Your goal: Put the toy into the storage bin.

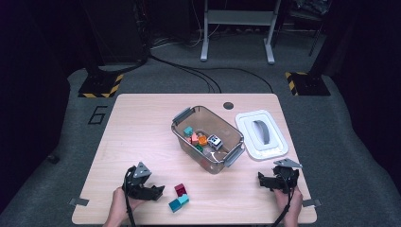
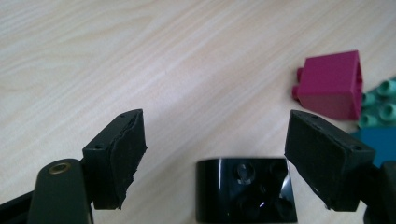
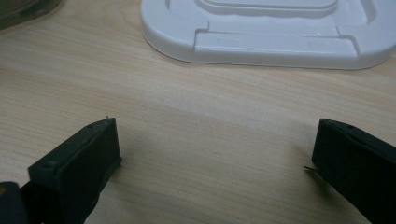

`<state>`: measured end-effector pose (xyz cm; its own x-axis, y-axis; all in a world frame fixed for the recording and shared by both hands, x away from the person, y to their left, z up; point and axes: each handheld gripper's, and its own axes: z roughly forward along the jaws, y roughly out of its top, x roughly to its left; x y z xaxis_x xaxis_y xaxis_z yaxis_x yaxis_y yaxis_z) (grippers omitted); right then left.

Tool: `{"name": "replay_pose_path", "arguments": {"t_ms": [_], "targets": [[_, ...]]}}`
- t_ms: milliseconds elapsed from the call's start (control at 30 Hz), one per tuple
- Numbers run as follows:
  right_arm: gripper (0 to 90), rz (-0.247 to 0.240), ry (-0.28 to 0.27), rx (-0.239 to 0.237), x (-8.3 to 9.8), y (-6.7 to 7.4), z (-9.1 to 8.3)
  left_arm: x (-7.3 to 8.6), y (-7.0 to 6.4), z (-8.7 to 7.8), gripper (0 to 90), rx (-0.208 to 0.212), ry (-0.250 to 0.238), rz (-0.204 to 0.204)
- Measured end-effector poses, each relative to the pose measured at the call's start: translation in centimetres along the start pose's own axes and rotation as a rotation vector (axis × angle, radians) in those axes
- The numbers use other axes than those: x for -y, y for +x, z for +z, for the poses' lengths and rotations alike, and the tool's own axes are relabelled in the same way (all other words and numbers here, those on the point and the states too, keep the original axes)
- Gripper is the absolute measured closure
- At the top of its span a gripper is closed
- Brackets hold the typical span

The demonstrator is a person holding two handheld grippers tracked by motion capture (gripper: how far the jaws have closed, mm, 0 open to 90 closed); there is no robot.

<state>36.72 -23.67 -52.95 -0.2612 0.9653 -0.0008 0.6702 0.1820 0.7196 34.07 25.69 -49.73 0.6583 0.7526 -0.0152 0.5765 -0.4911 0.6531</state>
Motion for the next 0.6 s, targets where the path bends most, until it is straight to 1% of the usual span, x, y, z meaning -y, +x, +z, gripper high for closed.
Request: {"name": "replay_pose_path", "arguments": {"t_ms": [33, 67, 100, 133, 200, 233, 367, 433, 467, 533, 600], "targets": [[0.2, 0.0, 0.0, 0.0, 0.0, 0.0, 0.0, -0.1, 0.0, 0.2, 20.6, -0.003, 0.002, -0.011], [0.2, 0.0, 0.0, 0.0, 0.0, 0.0, 0.0, -0.1, 0.0, 0.2, 20.8, -0.003, 0.002, -0.011], [0.2, 0.001, 0.001, 0.0, 0.0, 0.0, 0.0, -0.1, 0.1, 0.6, 20.7, -0.006, 0.022, -0.015], [0.2, 0.001, 0.001, 0.0, 0.0, 0.0, 0.0, -0.1, 0.1, 0.6, 20.8, -0.006, 0.022, -0.015], [0.3, 0.0, 0.0, 0.0, 0.0, 0.0, 0.0, 0.1, -0.1, 0.7, 20.6, -0.016, 0.041, -0.011], [0.2, 0.001, 0.001, 0.0, 0.0, 0.0, 0.0, 0.3, -0.2, 0.7, 20.4, -0.024, 0.042, -0.009], [0.2, 0.0, 0.0, 0.0, 0.0, 0.0, 0.0, 1.0, -0.6, 0.0, 20.0, -0.048, 0.063, 0.009], [0.3, 0.0, 0.0, 0.0, 0.0, 0.0, 0.0, 1.3, -0.7, -0.2, 20.0, -0.047, 0.069, 0.009], [0.3, 0.0, 0.0, 0.0, 0.0, 0.0, 0.0, 1.7, -0.8, -0.6, 20.0, -0.064, 0.085, 0.019], [0.2, 0.0, 0.0, -0.001, 0.0, 0.0, 0.0, 2.1, -0.7, -0.9, 20.3, -0.065, 0.098, 0.01], [0.2, -0.001, 0.0, 0.0, 0.0, 0.0, 0.0, 2.4, -0.6, -1.0, 21.7, -0.067, 0.096, 0.006]]}}
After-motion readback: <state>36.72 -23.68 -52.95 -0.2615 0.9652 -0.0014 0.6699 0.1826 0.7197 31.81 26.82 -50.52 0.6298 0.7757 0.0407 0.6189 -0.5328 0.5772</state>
